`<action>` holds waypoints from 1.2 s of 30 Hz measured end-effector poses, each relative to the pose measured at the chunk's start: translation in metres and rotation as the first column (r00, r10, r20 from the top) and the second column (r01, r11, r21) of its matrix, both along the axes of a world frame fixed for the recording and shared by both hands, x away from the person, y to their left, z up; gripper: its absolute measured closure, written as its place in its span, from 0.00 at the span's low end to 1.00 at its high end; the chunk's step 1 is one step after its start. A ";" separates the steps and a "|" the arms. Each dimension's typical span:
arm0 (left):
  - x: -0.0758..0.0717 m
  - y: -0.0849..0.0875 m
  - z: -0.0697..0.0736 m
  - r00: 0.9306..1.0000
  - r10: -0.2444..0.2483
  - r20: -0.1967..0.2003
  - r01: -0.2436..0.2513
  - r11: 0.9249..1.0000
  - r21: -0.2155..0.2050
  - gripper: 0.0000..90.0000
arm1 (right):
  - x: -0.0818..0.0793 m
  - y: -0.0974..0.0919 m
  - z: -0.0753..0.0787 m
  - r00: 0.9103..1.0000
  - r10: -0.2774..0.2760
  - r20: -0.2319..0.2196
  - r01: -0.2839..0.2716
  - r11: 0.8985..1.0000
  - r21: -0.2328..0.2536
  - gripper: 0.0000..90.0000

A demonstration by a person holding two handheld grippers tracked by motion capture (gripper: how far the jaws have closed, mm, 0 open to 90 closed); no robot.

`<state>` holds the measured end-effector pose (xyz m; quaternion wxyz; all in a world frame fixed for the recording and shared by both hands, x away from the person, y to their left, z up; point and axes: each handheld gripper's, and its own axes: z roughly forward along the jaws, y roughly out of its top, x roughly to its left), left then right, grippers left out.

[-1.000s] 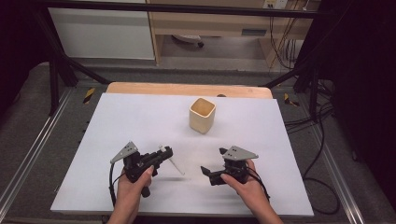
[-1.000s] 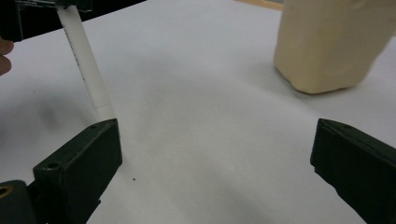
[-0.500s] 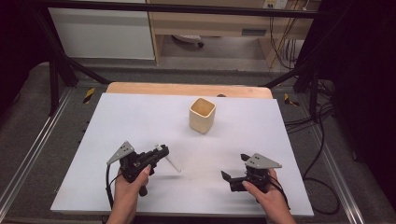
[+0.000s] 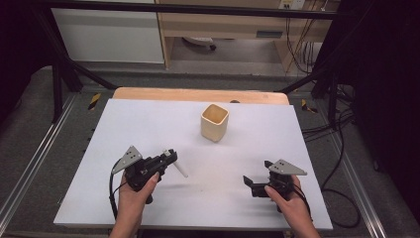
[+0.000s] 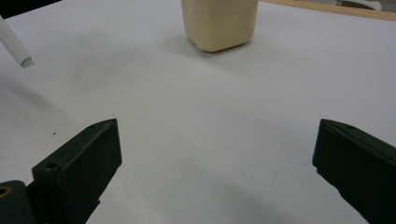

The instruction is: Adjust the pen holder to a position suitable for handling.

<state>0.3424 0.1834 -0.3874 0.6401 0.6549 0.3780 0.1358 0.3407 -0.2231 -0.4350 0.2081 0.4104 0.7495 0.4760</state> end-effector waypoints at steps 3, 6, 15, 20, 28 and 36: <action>0.002 -0.001 0.006 1.000 -0.005 0.001 0.005 1.000 0.009 0.87 | 0.000 -0.001 0.000 1.000 -0.001 0.003 0.001 1.000 0.002 0.02; 0.006 -0.001 0.012 1.000 -0.005 0.001 0.005 1.000 0.006 0.87 | 0.001 -0.003 0.000 1.000 -0.017 -0.008 0.017 1.000 0.009 0.02; 0.020 -0.006 0.036 1.000 -0.004 0.029 0.003 1.000 0.027 0.87 | -0.001 -0.002 0.000 1.000 -0.017 0.001 0.017 1.000 0.018 0.02; 0.023 -0.012 0.042 0.999 -0.021 0.039 0.018 0.997 0.069 0.87 | -0.001 -0.002 0.000 1.000 -0.016 -0.005 0.016 1.000 0.024 0.02; 0.025 -0.018 0.045 0.998 0.004 0.057 -0.007 0.998 0.068 0.87 | -0.001 0.000 -0.001 1.000 -0.005 -0.013 0.006 1.000 0.026 0.02; 0.032 -0.020 0.046 0.999 0.011 0.045 -0.014 0.999 0.052 0.87 | -0.002 0.004 -0.002 1.000 0.001 -0.014 0.000 1.000 0.022 0.02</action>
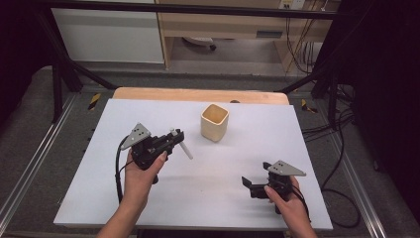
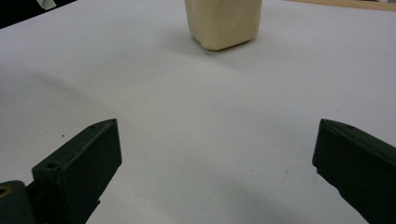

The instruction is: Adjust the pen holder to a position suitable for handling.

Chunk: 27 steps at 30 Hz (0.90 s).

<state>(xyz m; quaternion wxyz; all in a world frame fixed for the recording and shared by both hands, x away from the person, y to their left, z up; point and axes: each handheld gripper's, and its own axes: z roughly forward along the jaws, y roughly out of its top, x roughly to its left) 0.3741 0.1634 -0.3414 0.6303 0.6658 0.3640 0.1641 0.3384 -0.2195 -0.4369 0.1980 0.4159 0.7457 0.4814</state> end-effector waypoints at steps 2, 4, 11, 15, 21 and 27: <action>0.001 -0.001 0.001 1.000 -0.004 -0.003 0.004 1.000 0.006 0.87 | 0.000 0.000 0.000 1.000 0.000 0.000 0.000 1.000 0.000 0.02; 0.003 -0.002 0.001 1.000 -0.008 -0.015 0.008 1.000 -0.013 0.87 | 0.000 0.001 0.000 1.000 0.001 -0.001 -0.001 1.000 -0.001 0.02; 0.008 -0.009 0.005 1.000 -0.011 -0.016 0.011 1.000 0.012 0.87 | -0.001 0.001 0.000 1.000 0.000 -0.001 0.000 1.000 0.002 0.02; 0.012 -0.011 0.009 1.000 -0.008 -0.009 0.009 1.000 0.013 0.87 | 0.000 0.001 0.000 1.000 0.000 0.000 0.000 1.000 0.001 0.02; 0.016 -0.014 0.013 1.000 -0.013 -0.002 0.013 1.000 0.025 0.87 | 0.000 0.001 0.000 1.000 0.001 0.002 0.000 1.000 -0.002 0.02; 0.021 -0.016 0.017 1.000 -0.019 -0.005 0.019 0.999 0.033 0.87 | -0.001 0.000 0.001 1.000 0.002 0.017 -0.003 1.000 0.006 0.02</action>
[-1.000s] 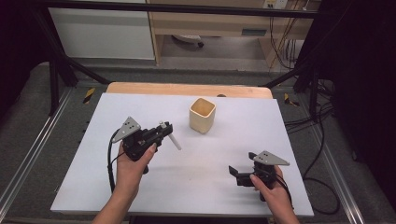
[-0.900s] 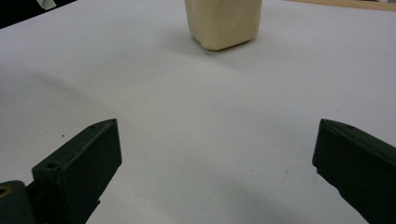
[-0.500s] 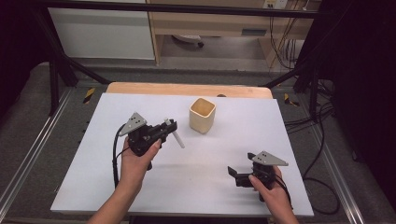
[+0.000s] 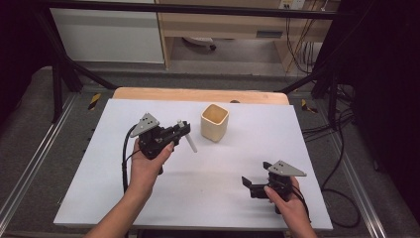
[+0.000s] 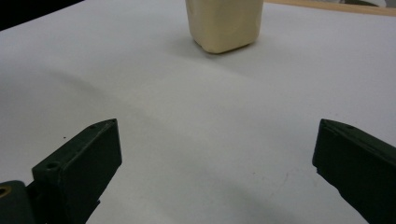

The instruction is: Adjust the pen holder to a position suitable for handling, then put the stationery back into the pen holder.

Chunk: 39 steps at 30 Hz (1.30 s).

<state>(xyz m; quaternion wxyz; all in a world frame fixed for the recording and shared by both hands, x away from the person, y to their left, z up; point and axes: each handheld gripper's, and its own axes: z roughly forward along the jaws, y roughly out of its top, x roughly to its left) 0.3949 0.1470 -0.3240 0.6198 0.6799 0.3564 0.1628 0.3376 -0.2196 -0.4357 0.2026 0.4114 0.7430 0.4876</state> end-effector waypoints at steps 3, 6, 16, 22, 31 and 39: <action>0.003 -0.001 0.002 1.000 -0.004 0.009 0.004 1.000 0.012 0.87 | -0.001 0.002 0.001 1.000 0.010 0.011 -0.010 1.000 -0.002 0.02; 0.005 -0.002 0.003 1.000 -0.004 0.013 0.004 1.000 0.021 0.87 | -0.001 0.003 0.001 1.000 0.013 0.009 -0.013 1.000 -0.004 0.02; 0.011 -0.007 0.009 1.000 0.000 0.030 -0.002 0.999 0.048 0.87 | -0.002 0.003 0.001 1.000 0.016 0.009 -0.016 1.000 -0.009 0.02; 0.017 -0.012 0.014 0.999 0.005 0.040 -0.007 0.998 0.055 0.87 | -0.002 0.005 0.000 1.000 0.019 0.006 -0.019 1.000 -0.009 0.02; 0.030 -0.021 0.017 0.998 0.015 0.053 -0.019 0.997 0.071 0.87 | -0.003 0.005 0.000 1.000 0.021 0.008 -0.021 1.000 -0.007 0.02; 0.040 -0.028 0.019 0.998 0.020 0.065 -0.025 0.997 0.074 0.87 | -0.003 0.006 0.000 1.000 0.024 0.007 -0.024 1.000 -0.008 0.02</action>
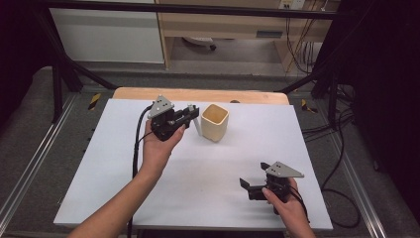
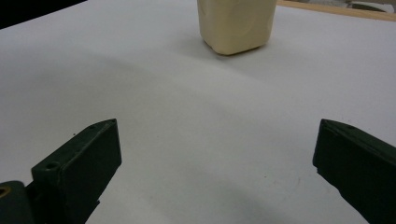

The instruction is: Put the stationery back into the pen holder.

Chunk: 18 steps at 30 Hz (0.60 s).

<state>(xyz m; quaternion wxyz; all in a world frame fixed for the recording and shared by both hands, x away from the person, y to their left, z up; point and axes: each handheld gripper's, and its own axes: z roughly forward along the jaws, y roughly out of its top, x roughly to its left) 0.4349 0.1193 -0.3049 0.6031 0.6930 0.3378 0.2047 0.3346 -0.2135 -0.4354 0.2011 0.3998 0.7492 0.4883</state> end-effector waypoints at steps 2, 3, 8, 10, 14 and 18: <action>0.002 -0.002 0.002 1.000 -0.005 0.005 0.005 1.000 0.002 0.87 | 0.000 0.000 0.000 1.000 0.000 0.001 0.000 1.000 0.000 0.02; 0.002 -0.004 0.003 1.000 -0.008 0.006 0.008 1.000 0.004 0.87 | 0.000 0.000 0.000 1.000 0.002 -0.002 -0.002 1.000 0.001 0.02; 0.007 -0.010 0.007 1.000 -0.016 0.013 0.016 1.000 0.018 0.87 | 0.000 0.002 0.000 1.000 0.007 -0.005 -0.007 1.000 0.003 0.02; 0.010 -0.012 0.008 1.000 -0.015 0.015 0.015 1.000 0.022 0.87 | -0.001 0.003 0.000 1.000 0.013 -0.006 -0.013 1.000 0.003 0.02; 0.016 -0.016 0.010 1.000 -0.014 0.020 0.013 0.999 0.035 0.87 | -0.001 0.004 0.000 1.000 0.018 0.000 -0.018 1.000 -0.001 0.02; 0.021 -0.021 0.014 1.000 -0.016 0.024 0.015 0.999 0.035 0.87 | -0.001 0.004 0.000 1.000 0.018 0.001 -0.018 1.000 -0.002 0.02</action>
